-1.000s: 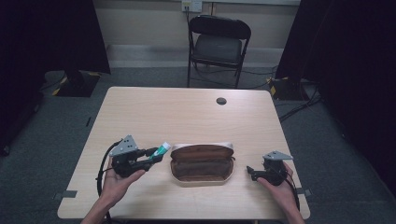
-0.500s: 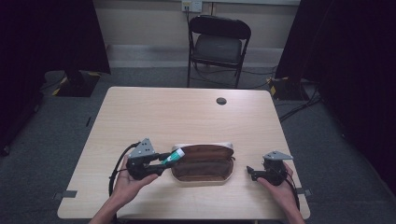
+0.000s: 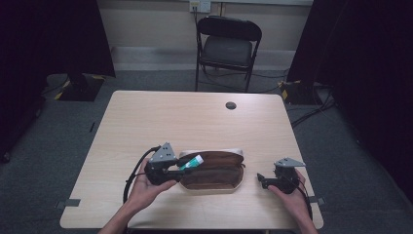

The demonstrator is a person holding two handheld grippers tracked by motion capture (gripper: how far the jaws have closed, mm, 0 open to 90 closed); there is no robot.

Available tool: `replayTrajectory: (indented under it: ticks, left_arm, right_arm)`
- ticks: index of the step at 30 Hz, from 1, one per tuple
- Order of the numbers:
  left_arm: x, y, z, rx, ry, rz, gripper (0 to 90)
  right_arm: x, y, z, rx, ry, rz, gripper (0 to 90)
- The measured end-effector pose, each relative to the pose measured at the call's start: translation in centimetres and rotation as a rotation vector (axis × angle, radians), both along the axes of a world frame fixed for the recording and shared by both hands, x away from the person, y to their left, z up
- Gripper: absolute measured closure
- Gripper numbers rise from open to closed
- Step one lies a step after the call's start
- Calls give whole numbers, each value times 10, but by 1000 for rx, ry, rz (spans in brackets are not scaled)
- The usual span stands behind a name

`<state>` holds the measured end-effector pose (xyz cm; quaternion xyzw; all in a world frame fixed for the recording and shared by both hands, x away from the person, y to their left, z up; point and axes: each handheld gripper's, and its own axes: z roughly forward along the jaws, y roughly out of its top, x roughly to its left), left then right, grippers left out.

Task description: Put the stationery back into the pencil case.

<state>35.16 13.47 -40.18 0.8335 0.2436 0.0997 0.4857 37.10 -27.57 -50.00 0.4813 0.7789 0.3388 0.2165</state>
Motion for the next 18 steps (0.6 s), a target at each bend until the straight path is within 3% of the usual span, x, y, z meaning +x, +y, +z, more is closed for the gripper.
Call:
replayTrajectory:
  ticks: [8,9,12,17,18]
  left_arm:
    - [7,-15,-8,25,26,-39,659]
    - [10,-16,-10,42,29,-34,659]
    - [17,-20,-16,39,57,-25,659]
    - [22,-27,-22,61,67,-28,659]
    - [23,-28,-22,83,67,-21,659]
  right_arm:
    - [0,0,0,0,0,0,139]
    - [0,0,0,0,0,0,139]
    - [0,0,0,0,0,0,138]
    - [0,0,0,0,0,0,139]
    - [0,0,0,0,0,0,139]
